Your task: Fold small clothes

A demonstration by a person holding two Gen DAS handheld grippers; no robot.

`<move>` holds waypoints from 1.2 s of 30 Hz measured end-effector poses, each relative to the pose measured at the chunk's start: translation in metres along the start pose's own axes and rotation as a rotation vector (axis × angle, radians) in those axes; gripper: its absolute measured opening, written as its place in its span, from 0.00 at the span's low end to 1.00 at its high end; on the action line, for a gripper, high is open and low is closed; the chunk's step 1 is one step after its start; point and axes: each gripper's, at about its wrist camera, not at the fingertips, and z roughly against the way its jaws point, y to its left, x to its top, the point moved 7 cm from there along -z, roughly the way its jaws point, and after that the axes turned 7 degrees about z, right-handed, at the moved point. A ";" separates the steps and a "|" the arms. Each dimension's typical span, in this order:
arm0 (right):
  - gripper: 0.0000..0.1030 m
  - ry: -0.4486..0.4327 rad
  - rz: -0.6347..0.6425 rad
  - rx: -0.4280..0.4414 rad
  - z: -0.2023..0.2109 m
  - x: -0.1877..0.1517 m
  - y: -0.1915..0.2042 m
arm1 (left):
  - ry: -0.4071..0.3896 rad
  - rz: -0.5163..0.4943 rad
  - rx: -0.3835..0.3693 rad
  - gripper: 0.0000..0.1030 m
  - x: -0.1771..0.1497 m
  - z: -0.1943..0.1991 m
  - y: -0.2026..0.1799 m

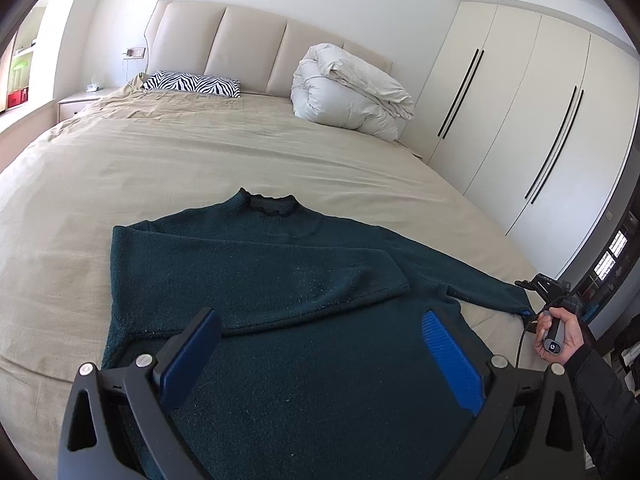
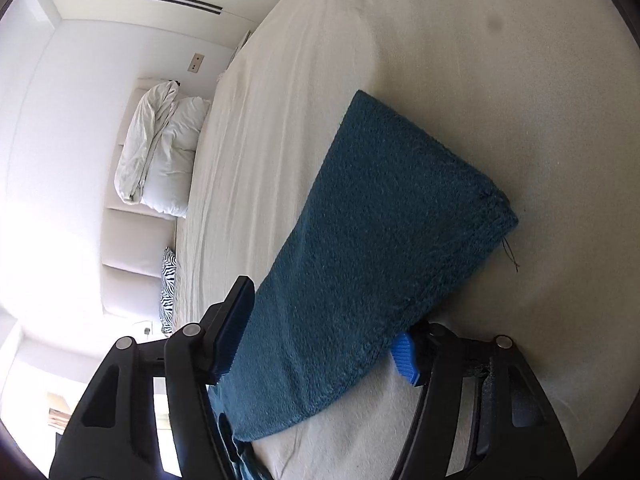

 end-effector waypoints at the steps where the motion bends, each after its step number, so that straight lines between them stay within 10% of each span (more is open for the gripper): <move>1: 0.33 -0.006 0.000 -0.022 -0.003 0.006 -0.002 | 0.011 0.011 -0.007 1.00 0.000 -0.002 0.000; 4: 0.09 -0.015 0.033 -0.085 -0.005 0.016 -0.002 | 0.043 0.045 0.015 1.00 -0.001 -0.013 0.009; 12: 0.07 -0.047 0.507 -0.170 -0.001 -0.026 0.139 | 0.080 0.215 -0.056 1.00 0.005 -0.029 0.033; 17: 0.07 0.018 1.198 -0.171 -0.031 -0.177 0.271 | 0.108 0.349 -0.133 1.00 0.007 -0.042 0.045; 22: 0.07 0.022 1.769 -0.204 -0.061 -0.342 0.308 | 0.158 0.515 -0.270 1.00 0.005 -0.060 0.051; 29: 0.06 0.032 1.916 -0.220 -0.056 -0.445 0.290 | 0.273 0.676 -0.413 1.00 0.000 -0.093 0.045; 36: 0.07 0.030 1.842 -0.198 -0.049 -0.449 0.277 | 0.354 0.710 -0.443 0.92 -0.007 -0.122 0.024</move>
